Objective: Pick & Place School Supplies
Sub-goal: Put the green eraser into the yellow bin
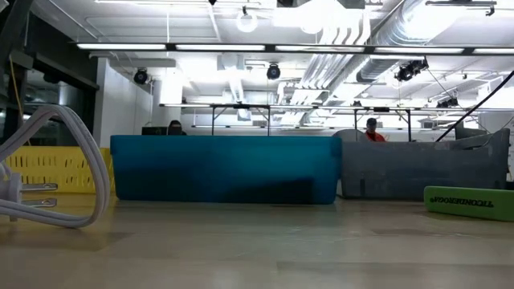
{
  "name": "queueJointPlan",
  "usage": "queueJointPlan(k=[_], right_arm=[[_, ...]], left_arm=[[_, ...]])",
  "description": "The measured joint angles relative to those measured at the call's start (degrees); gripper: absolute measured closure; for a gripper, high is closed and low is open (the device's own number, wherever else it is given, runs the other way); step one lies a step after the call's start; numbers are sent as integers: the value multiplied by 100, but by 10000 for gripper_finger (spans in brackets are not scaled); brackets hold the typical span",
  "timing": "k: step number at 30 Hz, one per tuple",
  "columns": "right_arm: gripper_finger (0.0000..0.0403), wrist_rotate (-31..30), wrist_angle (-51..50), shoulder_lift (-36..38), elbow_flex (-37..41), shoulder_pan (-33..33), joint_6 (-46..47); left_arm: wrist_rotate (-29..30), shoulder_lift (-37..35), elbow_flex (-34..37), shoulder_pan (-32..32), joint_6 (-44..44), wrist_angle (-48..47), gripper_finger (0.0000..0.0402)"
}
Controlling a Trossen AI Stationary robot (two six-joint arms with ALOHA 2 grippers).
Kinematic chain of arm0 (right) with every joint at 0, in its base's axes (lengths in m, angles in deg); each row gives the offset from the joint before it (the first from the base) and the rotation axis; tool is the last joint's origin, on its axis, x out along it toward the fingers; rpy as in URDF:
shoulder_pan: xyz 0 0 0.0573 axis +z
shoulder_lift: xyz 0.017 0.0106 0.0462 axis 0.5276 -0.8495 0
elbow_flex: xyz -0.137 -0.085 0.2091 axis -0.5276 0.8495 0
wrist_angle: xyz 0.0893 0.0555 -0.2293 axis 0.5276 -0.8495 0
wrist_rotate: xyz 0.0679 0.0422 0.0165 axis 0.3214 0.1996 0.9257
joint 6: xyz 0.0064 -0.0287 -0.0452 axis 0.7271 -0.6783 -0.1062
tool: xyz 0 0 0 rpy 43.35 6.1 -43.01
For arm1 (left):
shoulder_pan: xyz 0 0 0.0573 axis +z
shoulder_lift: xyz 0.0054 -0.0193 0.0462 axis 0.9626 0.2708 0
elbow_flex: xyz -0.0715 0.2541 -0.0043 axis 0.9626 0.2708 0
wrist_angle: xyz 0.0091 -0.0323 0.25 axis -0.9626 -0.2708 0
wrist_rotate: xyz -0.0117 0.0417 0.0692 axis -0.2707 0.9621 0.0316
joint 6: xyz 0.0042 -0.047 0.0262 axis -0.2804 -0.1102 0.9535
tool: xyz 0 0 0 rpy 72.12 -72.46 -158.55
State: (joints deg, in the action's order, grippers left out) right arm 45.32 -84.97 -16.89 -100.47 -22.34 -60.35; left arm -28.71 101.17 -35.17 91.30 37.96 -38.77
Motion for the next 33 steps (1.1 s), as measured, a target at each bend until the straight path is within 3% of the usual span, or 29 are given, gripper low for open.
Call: queueJointPlan(k=[13,25,33], right_arm=[[370,144,2,0,0,0,46],[370,128,2,-2,0,0,47],[370,127,-7,-2,0,0,44]], left_arm=[[-2,0,0,0,-1,175,222],[-13,0,0,0,45,166,295],[-17,0,0,-33,54,164,320]])
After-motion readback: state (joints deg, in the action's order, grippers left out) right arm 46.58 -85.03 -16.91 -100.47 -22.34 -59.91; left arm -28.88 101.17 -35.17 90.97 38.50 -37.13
